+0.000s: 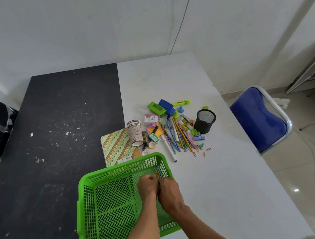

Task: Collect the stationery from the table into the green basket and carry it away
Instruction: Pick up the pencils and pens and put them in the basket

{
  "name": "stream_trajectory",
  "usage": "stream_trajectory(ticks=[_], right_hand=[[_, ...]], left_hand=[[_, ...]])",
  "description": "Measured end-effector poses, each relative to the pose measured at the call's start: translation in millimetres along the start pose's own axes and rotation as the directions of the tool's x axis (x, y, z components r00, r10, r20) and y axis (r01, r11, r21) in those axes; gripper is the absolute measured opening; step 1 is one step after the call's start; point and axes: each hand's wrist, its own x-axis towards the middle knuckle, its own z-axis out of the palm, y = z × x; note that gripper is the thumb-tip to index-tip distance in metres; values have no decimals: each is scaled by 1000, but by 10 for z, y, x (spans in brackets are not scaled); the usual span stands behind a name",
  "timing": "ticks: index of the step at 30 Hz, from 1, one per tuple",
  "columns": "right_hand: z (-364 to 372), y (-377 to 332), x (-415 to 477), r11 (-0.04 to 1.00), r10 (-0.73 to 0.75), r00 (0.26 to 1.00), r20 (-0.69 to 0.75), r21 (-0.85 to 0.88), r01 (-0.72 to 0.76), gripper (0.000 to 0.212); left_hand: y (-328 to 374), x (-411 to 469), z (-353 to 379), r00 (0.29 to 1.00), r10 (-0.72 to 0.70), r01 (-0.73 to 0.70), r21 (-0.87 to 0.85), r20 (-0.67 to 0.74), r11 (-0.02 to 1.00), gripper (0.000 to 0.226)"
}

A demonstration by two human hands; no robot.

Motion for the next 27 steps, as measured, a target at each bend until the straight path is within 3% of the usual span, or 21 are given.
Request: stream_trajectory(ticks=[5, 9, 13, 18, 22, 27], right_hand=[[-296, -107, 150, 990, -137, 988, -73, 19, 139, 13], [-513, -53, 418, 989, -116, 982, -149, 70, 128, 11], [-778, 113, 741, 987, -20, 974, -226, 150, 55, 17], [-953, 484, 1213, 993, 111, 975, -194, 59, -101, 14], [-986, 810, 1645, 976, 205, 970, -133, -46, -213, 15], [-954, 955, 1873, 959, 246, 966, -84, -121, -255, 13]], left_hand=[[288, -18, -98, 952, 203, -208, 4, -230, 978, 25], [598, 16, -109, 877, 344, -343, 63, -337, 937, 14], [875, 125, -21, 864, 457, -424, 183, -213, 887, 15], [1035, 316, 132, 830, 554, -524, 432, 66, 734, 19], [1068, 546, 257, 807, 584, -530, 537, 83, 656, 17], [1044, 709, 258, 829, 551, -490, 597, 94, 635, 16]])
